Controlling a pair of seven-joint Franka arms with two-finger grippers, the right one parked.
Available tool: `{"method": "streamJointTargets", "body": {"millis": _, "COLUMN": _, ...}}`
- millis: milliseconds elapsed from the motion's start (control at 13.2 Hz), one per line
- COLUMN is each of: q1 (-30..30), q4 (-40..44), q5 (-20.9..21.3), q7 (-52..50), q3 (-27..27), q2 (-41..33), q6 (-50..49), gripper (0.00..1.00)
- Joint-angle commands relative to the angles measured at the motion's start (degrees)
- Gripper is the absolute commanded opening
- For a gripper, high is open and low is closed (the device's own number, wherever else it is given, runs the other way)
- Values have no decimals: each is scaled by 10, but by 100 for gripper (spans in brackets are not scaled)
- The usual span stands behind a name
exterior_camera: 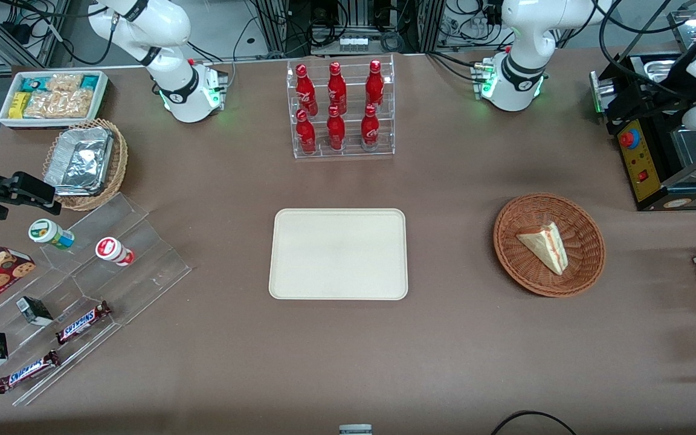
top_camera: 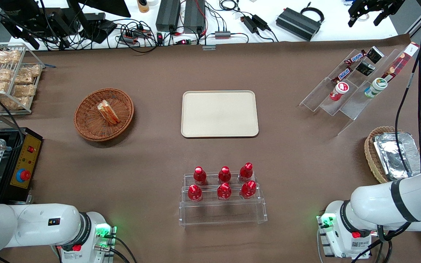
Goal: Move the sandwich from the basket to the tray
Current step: 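Move the open left gripper toward the sandwich in the wicker basket, then lower the left gripper over the wrapped sandwich in the basket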
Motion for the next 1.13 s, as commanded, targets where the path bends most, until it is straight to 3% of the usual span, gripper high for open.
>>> {"method": "streamJointTargets", "body": {"millis": 0, "q1": -13, "q4": 9, "q5": 24, "q7": -1, "q3": 4, "q2": 5, "q6": -9, "gripper": 100}}
{"method": "streamJointTargets", "body": {"millis": 226, "q1": 4, "q4": 10, "q5": 31, "q7": -5, "q3": 10, "q2": 39, "q6": -3, "gripper": 100}}
{"method": "streamJointTargets", "body": {"millis": 453, "q1": 29, "q4": -10, "q5": 41, "q7": -97, "q3": 10, "q2": 69, "q6": 32, "gripper": 100}}
{"method": "streamJointTargets", "body": {"millis": 604, "q1": 44, "q4": -49, "q5": 45, "q7": -145, "q3": 11, "q2": 72, "q6": 65, "gripper": 100}}
{"method": "streamJointTargets", "body": {"millis": 1057, "q1": 47, "q4": -224, "q5": 35, "q7": -353, "q3": 10, "q2": 77, "q6": 285, "gripper": 100}}
